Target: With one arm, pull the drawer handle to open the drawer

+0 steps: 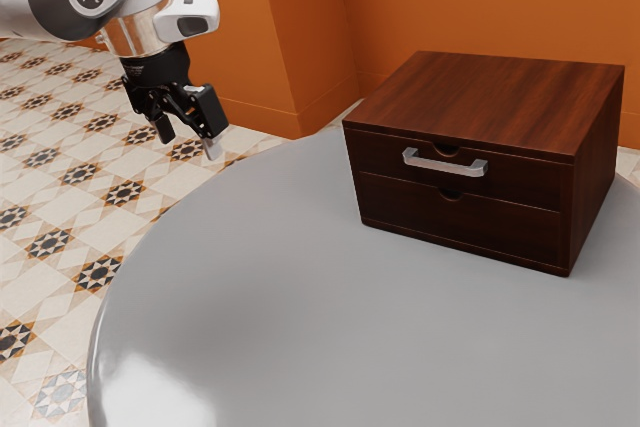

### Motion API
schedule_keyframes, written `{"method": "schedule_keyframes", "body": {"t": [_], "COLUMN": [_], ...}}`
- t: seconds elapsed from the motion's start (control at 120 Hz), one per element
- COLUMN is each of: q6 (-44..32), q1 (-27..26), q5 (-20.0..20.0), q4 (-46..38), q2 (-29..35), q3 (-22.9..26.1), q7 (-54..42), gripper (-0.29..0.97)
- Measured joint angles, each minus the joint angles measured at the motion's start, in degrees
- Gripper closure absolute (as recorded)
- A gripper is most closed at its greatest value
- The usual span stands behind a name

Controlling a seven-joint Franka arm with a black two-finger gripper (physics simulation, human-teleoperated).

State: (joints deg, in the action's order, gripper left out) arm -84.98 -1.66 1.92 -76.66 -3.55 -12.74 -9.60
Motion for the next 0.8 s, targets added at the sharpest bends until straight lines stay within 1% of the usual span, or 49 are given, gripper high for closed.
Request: {"method": "schedule_keyframes", "body": {"t": [0.075, 0.233, 0.325, 0.367, 0.417, 0.458, 0.492, 0.517, 0.55, 0.583, 0.625, 0.7, 0.8], "q6": [0.02, 0.05, 0.05, 0.02, -0.10, -0.34, -0.43, -0.37, -0.12, 0.15, 0.45, 0.72, 0.84], "q1": [0.05, 2.25, 2.86, 2.84, 4.39, 7.56, 8.69, 7.50, 4.03, 1.32, 0.23, 0.80, 2.05], "q5": [-0.98, -2.50, -2.74, -2.85, -2.94, -3.00, -3.04, -2.99, -3.00, -3.17, -2.77, -1.74, -1.77], "q4": [0.00, 0.25, 3.67, 5.56, 7.00, 8.06, 8.45, 8.50, 8.52, 8.54, 8.22, 8.02, 7.97], "q2": [-0.04, 0.03, 0.90, 2.31, 5.15, 7.17, 8.42, 9.11, 9.66, 9.93, 9.73, 6.90, 2.96], "q3": [-0.31, -0.39, -0.01, 0.37, 2.78, 6.89, 10.39, 12.61, 14.28, 15.10, 15.60, 15.70, 15.35], "q7": [-0.01, -0.28, -2.59, -4.39, -7.66, -11.86, -15.55, -18.24, -21.66, -24.84, -28.48, -34.38, -41.12], "gripper": [0.00, 0.00, 0.00, 0.00, 0.00, 0.00, 0.00, 0.00, 0.00, 0.00, 0.00, 0.00, 0.00]}}
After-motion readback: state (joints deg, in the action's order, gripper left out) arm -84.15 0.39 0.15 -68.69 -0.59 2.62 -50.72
